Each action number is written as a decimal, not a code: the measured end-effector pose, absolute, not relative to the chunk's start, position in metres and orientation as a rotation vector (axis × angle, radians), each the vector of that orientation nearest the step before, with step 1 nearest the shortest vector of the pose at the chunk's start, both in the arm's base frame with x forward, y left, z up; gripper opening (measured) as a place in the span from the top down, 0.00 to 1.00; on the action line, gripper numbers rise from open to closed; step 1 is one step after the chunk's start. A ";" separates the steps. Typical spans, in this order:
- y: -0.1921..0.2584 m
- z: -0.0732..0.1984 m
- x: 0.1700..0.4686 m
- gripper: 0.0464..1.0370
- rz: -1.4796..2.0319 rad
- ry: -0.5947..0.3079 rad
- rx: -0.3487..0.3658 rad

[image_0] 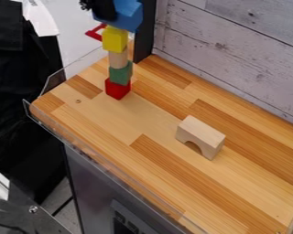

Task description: Put blue block on top of yellow block

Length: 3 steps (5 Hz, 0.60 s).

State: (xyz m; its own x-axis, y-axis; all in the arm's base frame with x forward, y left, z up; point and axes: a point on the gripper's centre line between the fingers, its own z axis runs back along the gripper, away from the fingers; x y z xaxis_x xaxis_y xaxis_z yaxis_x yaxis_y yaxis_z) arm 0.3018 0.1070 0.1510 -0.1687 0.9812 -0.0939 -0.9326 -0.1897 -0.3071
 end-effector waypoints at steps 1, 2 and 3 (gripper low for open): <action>0.109 0.149 0.305 0.48 1.736 -0.203 -0.308; 0.109 0.149 0.306 0.48 1.735 -0.205 -0.307; 0.109 0.148 0.306 0.48 1.736 -0.201 -0.312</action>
